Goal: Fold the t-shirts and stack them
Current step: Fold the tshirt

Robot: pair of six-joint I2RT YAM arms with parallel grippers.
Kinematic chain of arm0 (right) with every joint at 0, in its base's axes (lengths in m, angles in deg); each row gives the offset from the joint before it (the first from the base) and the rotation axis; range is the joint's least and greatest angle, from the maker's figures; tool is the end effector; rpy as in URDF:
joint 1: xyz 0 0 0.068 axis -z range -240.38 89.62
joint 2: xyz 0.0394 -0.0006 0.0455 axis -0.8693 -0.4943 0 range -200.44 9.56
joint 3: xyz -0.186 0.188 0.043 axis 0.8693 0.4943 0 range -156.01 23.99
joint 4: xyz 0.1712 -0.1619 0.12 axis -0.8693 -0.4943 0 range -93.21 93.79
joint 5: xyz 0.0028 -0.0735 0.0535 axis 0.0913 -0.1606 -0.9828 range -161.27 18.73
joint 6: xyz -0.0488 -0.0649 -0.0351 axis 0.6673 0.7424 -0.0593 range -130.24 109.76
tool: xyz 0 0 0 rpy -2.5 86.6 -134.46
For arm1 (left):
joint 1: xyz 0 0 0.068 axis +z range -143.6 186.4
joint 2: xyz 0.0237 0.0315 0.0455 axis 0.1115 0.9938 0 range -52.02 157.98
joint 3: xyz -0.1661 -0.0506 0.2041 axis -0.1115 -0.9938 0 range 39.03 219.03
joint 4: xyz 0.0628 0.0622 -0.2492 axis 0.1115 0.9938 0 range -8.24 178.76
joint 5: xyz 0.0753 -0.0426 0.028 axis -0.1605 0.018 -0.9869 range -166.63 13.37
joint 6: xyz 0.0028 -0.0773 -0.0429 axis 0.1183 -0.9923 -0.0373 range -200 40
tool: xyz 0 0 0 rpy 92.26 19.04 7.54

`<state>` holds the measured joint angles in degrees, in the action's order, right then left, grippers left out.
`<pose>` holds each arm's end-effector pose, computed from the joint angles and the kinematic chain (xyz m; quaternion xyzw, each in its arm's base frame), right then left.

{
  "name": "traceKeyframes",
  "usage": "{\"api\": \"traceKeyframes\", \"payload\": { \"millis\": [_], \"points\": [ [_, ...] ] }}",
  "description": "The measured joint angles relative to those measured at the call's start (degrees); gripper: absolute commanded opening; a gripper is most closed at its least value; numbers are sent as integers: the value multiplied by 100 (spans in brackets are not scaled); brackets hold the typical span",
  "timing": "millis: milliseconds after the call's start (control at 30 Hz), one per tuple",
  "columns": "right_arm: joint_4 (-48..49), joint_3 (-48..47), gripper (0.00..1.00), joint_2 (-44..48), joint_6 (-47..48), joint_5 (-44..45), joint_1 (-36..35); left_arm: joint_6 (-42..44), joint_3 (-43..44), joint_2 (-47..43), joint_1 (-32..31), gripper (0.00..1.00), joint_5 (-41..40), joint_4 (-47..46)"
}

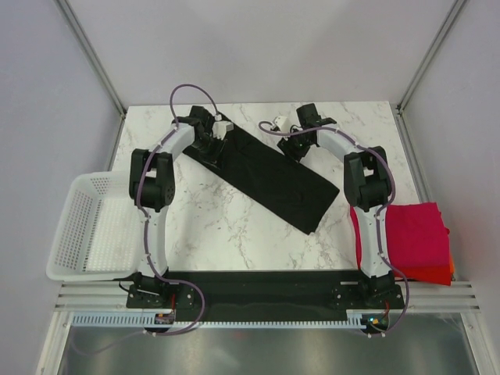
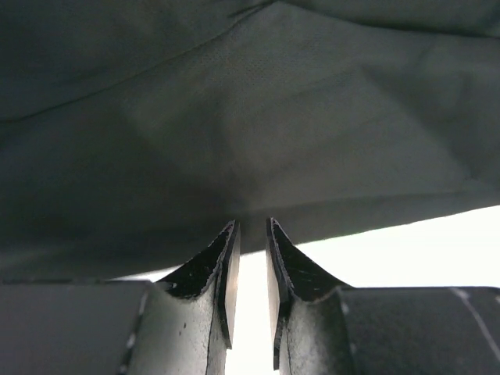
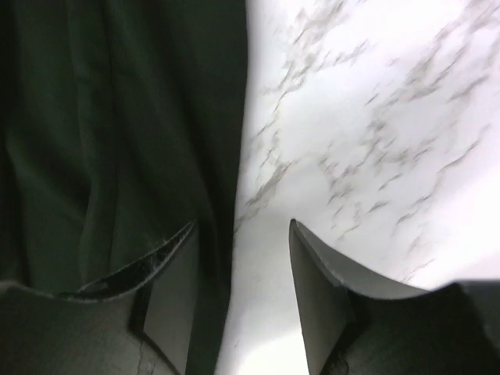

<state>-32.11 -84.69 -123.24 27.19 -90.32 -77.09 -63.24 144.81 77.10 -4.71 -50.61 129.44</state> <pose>0.4918 0.1746 0.1284 -0.4717 0.8288 0.1113 0.2797 0.4664 -0.1267 0.1345 0.2674 0.9238 -0.2139 0.1713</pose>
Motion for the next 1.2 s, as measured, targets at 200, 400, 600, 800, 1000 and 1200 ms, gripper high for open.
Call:
{"api": "traceKeyframes", "payload": {
  "millis": [200, 400, 600, 800, 1000, 1200],
  "points": [
    [304, 938, 56, 496, 59, 144, 0, -76, 525, 511, -59, 27, -35, 20],
    [369, 1655, 56, 962, -11, 262, -9, -81, 992, 804, -118, 27, -33, 31],
    [402, 2286, 57, 1401, -367, 444, -136, 42, 2072, 1399, -149, 27, 52, 378],
    [332, 3156, 62, 2127, -527, 1034, -1150, 133, 2151, 1392, -151, 30, 247, 647],
    [184, 3036, 63, 2378, -496, 1421, -1895, 9, 1097, 50, -177, 31, 472, 883],
    [190, 1958, 63, 2238, -452, 1753, -1049, -341, -396, -2531, -612, 27, 798, 667]
  ]
}}
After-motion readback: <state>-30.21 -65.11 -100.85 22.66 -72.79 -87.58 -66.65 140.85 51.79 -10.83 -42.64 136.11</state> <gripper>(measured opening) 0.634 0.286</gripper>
